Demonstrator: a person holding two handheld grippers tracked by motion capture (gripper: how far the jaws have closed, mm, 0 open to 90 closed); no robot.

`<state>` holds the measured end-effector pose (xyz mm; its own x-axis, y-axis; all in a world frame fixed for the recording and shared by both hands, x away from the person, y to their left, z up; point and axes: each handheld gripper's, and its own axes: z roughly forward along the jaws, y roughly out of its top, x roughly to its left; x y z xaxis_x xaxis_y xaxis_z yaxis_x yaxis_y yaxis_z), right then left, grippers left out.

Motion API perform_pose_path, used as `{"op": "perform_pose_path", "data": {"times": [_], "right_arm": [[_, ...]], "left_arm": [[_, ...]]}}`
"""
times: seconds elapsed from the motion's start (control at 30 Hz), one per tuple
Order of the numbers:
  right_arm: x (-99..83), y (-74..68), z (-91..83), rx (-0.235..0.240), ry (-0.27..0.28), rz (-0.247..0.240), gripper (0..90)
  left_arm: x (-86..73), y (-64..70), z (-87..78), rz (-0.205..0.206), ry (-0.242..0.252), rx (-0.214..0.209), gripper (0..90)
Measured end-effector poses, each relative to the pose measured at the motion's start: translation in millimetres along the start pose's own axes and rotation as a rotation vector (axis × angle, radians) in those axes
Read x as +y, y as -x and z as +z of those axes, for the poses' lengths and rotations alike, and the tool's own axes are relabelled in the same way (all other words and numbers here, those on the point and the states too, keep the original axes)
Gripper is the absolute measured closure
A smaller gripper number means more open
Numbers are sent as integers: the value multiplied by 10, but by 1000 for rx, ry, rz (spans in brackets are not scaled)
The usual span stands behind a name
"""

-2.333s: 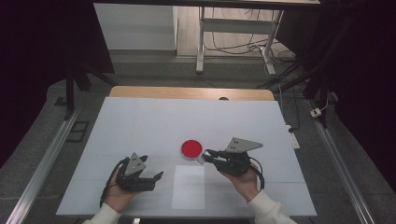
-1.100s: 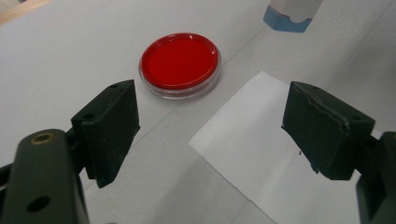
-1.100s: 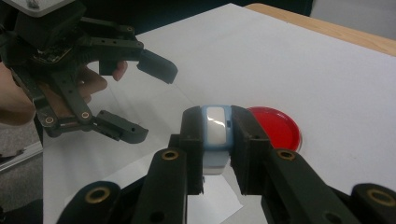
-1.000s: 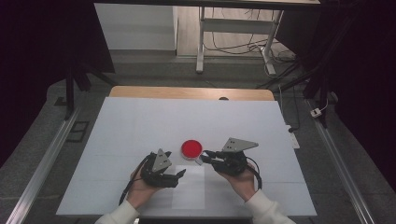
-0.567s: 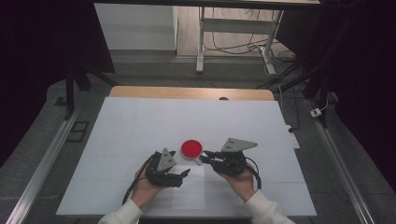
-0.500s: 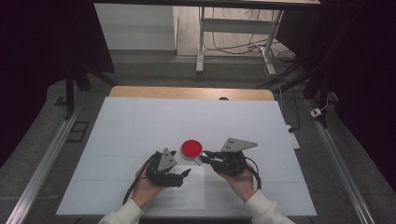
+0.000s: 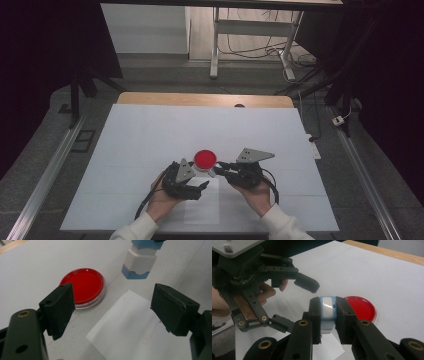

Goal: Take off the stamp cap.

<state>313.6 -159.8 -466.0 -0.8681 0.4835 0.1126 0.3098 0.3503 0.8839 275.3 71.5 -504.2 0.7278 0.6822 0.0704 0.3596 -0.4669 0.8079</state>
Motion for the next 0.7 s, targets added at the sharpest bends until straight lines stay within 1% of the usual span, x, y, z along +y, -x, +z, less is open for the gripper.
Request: {"op": "perform_pose_path", "data": {"times": [0.2, 0.4, 0.7], "right_arm": [[-2, 9, -10, -3, 5, 11, 753], [-18, 8, 3, -4, 12, 20, 753], [-38, 18, 9, 1, 33, 54, 753]], "left_arm": [[32, 31, 51, 10, -2, -8, 195], [56, 48, 90, 11, 1, -12, 204], [87, 71, 164, 12, 4, -9, 227]]}}
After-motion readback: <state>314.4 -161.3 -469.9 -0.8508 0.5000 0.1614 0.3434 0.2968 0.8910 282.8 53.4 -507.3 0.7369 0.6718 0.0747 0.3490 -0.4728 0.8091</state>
